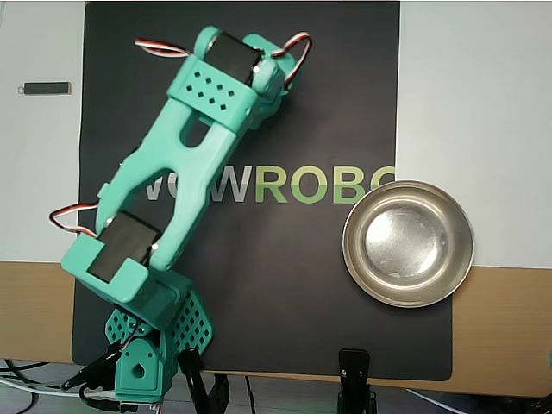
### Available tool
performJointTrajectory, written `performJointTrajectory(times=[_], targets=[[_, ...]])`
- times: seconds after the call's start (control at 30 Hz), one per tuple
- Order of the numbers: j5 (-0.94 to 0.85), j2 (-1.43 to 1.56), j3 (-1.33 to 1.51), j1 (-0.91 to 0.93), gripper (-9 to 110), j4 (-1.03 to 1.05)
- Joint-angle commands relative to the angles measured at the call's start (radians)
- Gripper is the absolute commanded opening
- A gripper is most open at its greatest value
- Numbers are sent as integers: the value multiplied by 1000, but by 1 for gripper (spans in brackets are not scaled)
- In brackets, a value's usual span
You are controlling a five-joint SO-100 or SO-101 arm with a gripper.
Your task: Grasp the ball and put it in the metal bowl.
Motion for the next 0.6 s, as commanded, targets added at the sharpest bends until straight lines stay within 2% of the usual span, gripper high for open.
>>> performJointTrajectory(times=[0.0, 0.57], targets=[[-2, 8, -44, -5, 1, -20], [-2, 5, -32, -48, 0, -61]])
